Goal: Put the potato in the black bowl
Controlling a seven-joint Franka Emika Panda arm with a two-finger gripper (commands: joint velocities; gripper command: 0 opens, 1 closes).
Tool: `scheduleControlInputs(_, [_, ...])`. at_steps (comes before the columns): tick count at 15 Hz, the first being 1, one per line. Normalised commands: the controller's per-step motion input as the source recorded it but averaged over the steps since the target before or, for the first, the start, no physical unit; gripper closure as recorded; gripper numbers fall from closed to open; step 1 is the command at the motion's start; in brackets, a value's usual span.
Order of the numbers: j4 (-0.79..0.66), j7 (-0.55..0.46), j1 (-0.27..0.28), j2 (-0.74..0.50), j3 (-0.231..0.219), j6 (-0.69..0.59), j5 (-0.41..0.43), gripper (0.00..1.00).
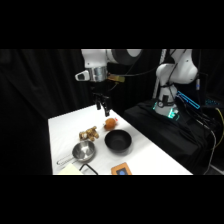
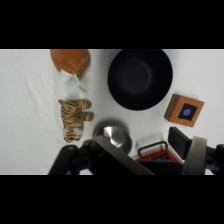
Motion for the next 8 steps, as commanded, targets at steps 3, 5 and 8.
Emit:
scheduleControlInputs(3, [-0.03, -0.06, -0.052, 0.00, 0.000, 0.05, 0.013, 0.00])
scheduleControlInputs(5, [-0.09, -0.14, -0.108, -0.01, -0.052, 0.12, 0.016, 0.00])
scheduleControlInputs(8, [-0.13, -0.18, -0.132, -0.04, -0.079, 0.15, 0.035, 0.00])
